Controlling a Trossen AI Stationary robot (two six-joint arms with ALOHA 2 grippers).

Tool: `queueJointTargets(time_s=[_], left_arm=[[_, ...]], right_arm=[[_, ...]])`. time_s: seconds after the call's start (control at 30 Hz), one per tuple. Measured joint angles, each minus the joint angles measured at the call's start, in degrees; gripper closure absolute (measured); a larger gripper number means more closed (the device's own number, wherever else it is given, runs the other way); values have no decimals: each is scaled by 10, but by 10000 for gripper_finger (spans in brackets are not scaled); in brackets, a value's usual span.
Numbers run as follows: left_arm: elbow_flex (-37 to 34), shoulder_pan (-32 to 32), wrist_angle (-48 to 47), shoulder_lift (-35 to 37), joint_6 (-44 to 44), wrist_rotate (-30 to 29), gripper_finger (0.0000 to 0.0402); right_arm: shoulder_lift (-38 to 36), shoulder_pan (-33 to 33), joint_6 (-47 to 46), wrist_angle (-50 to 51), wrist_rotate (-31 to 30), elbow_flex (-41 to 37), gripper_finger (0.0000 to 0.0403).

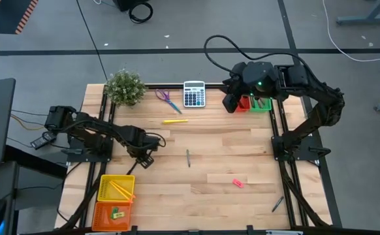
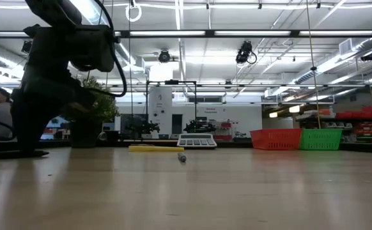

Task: Sort crayons/erasers/pens/pencils in bins
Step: Put the black pen into the red bin

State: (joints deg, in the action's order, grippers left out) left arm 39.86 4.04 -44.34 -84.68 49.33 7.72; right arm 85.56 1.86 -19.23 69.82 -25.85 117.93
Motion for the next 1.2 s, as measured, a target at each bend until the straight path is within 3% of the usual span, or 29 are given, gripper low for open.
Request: queueJointTargets(time_s=[0.17,0.5,0.93,1.2], left_arm=[[0,1,0,0,12,-36,301],[1,-1,4,-1,22,-48,356],[3,-1,29,-20,60,-49,309],[3,0,32,-40,97,-47,326]], right_arm=[[0,6,-1,0,0,0,272],[0,6,-1,-1,-2,0,272],[0,6,-1,-1,-2,0,272],[0,3,-1,-1,-2,0,272]])
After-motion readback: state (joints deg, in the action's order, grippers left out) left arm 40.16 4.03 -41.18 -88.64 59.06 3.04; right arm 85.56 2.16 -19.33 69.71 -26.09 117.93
